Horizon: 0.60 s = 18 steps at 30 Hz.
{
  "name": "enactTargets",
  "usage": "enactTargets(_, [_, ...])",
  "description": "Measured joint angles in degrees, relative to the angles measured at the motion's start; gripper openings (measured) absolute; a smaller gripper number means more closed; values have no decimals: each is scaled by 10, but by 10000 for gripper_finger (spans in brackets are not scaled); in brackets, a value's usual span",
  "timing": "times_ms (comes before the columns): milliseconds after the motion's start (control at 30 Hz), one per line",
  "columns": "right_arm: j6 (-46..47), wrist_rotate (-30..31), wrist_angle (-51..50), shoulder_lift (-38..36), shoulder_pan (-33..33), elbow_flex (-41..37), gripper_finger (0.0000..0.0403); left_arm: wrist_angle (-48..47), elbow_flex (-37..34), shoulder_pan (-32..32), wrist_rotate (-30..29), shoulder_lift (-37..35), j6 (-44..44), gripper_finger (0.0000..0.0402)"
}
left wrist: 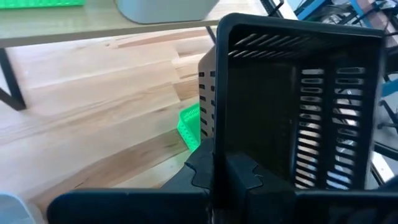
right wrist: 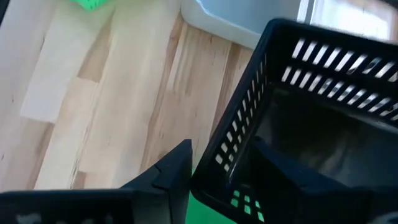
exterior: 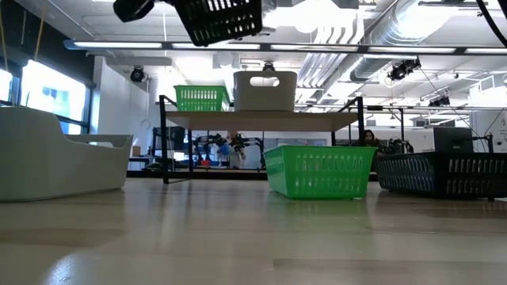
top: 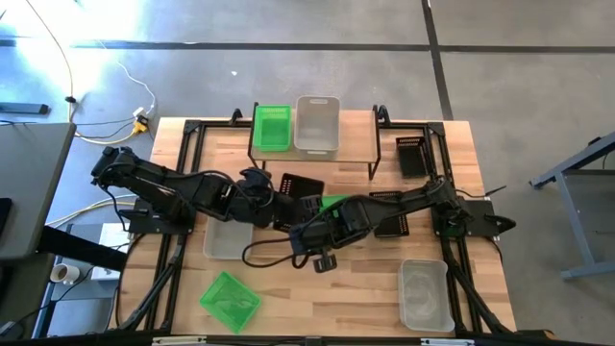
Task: Stack baskets on shelf by color
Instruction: Put the left black bin on the shelf
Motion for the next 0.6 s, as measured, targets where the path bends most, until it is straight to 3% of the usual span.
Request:
enactTargets(300, [20,17,-17,0,1,0,47,16,0,1,1,-1,36,0])
enactTargets(600, [28,36,-49,-3,-3,1,5,79,0,2,9,-12,106,0])
